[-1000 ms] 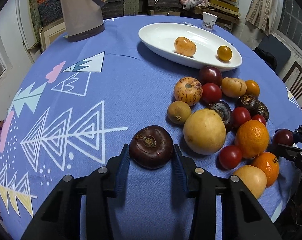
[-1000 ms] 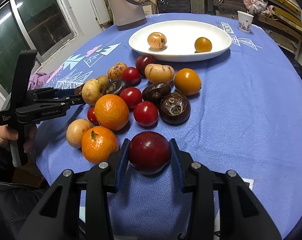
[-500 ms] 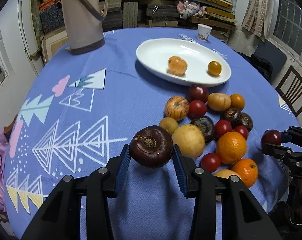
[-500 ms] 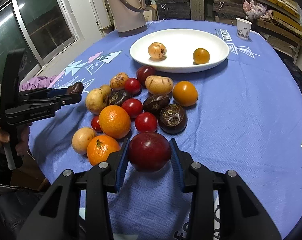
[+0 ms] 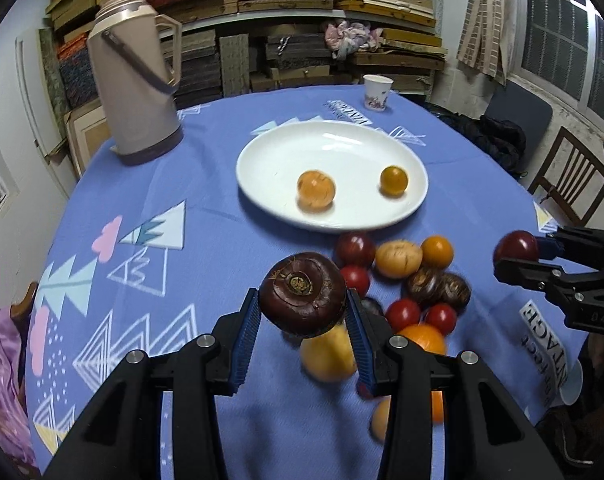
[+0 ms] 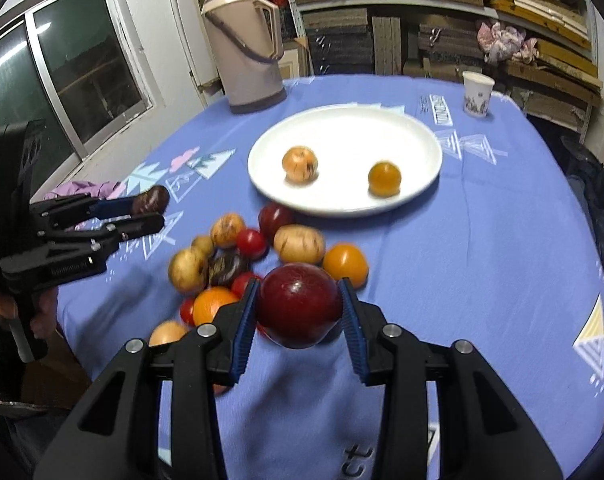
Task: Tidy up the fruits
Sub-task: 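Carry the plum and brown fruit onto the white plate and open both tools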
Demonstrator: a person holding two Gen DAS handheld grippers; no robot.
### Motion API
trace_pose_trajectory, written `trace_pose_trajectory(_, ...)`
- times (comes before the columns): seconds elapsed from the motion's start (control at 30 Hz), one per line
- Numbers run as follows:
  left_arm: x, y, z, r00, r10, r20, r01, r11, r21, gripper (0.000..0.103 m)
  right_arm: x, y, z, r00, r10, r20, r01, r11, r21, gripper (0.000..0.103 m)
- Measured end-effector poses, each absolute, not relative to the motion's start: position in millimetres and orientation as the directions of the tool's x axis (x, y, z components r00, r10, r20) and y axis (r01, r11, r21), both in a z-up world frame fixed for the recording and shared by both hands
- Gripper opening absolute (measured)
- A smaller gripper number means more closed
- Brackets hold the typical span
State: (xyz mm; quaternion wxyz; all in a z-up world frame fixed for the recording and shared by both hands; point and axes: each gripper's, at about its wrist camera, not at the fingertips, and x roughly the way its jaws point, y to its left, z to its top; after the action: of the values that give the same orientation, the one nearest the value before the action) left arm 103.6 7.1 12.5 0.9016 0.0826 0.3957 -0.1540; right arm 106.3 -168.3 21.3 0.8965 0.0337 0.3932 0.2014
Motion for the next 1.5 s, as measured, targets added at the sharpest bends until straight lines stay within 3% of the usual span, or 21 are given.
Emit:
trace_pose_trajectory(0.37, 147.2, -7.7, 13.2, 0.639, -0.24, -0.731, 0.361, 0.932, 0.01, 0.043, 157.5, -171.2, 33.0, 0.628, 0.374, -0.682, -0.289, 0.926, 0.242, 0.039)
trace_pose_trajectory(0.8, 235.3, -18.4, -11.7, 0.567, -0.232, -0.791, 0.316, 0.947, -0.051, 0.043, 237.3, -159.1, -1.5, 0.562, 0.365, -0.742, -0.243, 0.93, 0.274, 0.039)
trace_pose_trajectory(1.2, 261.4, -20.2, -29.7, 0.532, -0.232, -0.815, 0.297, 0.952, -0.077, 0.044, 267.2, -158.1, -30.2, 0.503, 0.365, -0.783, -0.191, 0.931, 0.311, 0.041)
trace_pose_trajectory(1.27, 261.1, -20.9, -28.8, 0.534, -0.234, -0.813, 0.298, 0.951, -0.077, 0.051, 268.4, -161.1, -29.3, 0.517, 0.355, -0.779, -0.166, 0.934, 0.315, 0.058)
trace_pose_trajectory(1.37, 254.2, -23.6, -20.3, 0.559, -0.222, -0.799, 0.299, 0.953, -0.055, 0.078, 262.4, -164.8, -21.6, 0.543, 0.361, -0.758, -0.161, 0.931, 0.327, 0.061)
trace_pose_trajectory(1.5, 241.2, -22.3, -7.2, 0.597, -0.206, -0.775, 0.31, 0.951, -0.014, 0.079, 241.7, -172.5, -4.9, 0.591, 0.356, -0.724, -0.168, 0.932, 0.321, 0.074)
